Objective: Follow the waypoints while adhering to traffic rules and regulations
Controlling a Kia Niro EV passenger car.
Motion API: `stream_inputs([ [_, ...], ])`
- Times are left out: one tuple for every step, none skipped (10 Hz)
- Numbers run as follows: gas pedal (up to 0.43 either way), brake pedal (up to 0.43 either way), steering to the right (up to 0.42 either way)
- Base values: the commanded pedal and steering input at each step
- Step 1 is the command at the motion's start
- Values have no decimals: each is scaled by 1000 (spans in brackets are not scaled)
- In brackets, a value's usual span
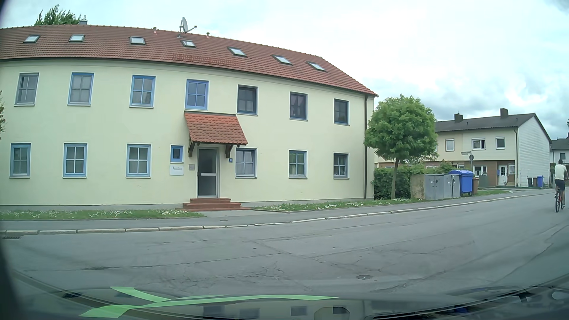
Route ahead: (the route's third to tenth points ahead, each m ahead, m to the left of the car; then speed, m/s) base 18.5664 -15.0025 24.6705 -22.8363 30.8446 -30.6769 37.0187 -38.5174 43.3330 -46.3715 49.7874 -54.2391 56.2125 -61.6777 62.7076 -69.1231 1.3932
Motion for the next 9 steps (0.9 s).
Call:
stream_inputs([
  [47, 0, 228],
  [59, 0, 237],
  [59, 0, 251],
  [59, 0, 275],
  [59, 0, 292],
  [59, 0, 304],
  [59, 0, 314],
  [67, 0, 325],
  [67, 0, 332],
])
